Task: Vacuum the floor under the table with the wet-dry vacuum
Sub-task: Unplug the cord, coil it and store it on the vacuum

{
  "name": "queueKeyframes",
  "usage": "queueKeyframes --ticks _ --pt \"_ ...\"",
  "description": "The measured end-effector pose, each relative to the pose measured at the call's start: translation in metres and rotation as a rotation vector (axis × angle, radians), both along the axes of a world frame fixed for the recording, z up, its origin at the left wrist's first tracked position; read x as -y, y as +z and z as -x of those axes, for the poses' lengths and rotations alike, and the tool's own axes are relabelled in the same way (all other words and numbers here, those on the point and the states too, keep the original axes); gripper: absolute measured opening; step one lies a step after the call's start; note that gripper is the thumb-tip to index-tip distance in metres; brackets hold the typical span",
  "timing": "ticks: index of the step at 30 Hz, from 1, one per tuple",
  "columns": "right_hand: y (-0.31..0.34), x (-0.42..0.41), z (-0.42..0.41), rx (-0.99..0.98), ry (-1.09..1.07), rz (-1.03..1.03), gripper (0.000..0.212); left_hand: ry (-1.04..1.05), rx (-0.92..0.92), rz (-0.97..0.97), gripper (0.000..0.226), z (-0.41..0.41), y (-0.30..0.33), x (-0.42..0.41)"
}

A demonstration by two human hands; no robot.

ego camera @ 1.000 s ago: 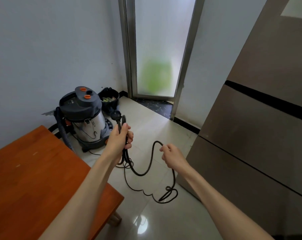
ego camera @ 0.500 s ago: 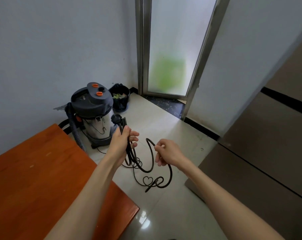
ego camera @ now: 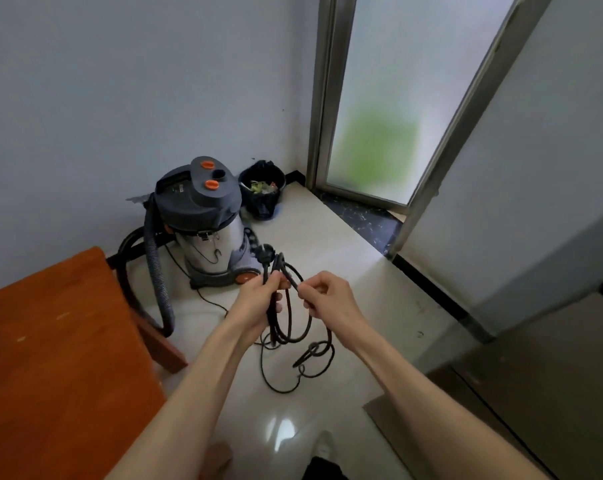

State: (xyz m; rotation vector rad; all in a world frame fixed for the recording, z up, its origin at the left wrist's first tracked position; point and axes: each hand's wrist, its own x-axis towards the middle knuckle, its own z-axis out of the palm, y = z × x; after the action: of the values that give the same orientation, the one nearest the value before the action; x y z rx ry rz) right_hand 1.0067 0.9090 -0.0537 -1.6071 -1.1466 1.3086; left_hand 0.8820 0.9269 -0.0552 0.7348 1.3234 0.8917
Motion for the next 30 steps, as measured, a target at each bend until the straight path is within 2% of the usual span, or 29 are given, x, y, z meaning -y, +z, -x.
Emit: queueKeyframes --ticks 4,9,12,15,20,21,25,30 --pt "0.004 -0.022 -0.017 -0.218 0.062 0.071 0.015 0.061 0.053 0.0 0.024 -0.023 0.014 -0.025" --pt "0.008 -0.049 -0.029 -0.298 0.191 0.033 0.018 0.098 0.09 -0.039 0.033 -0.028 0.03 -0.057" --pt "0.004 -0.056 -0.044 -0.144 0.384 -0.002 0.019 0.186 0.26 -0.069 0.035 -0.019 0.055 -0.075" --pt "-0.013 -0.057 -0.058 -0.016 0.446 0.076 0.019 0.286 0.565 -0.105 0.038 0.0 0.088 -0.092" --pt "-0.055 -0.077 -0.059 0.299 0.528 0.233 0.032 0.223 0.855 -0.257 0.041 0.025 0.134 -0.109" --pt "-0.058 -0.08 -0.058 0.33 0.519 0.252 0.035 0.204 0.845 -0.302 0.041 0.031 0.142 -0.111" --pt "-0.048 -0.096 -0.063 0.463 0.429 0.225 0.051 0.22 0.612 -0.441 0.041 0.053 0.147 -0.118" --pt "-0.045 -0.115 -0.09 0.641 0.361 0.198 0.053 0.4 0.59 -0.419 0.042 0.085 0.139 -0.127"
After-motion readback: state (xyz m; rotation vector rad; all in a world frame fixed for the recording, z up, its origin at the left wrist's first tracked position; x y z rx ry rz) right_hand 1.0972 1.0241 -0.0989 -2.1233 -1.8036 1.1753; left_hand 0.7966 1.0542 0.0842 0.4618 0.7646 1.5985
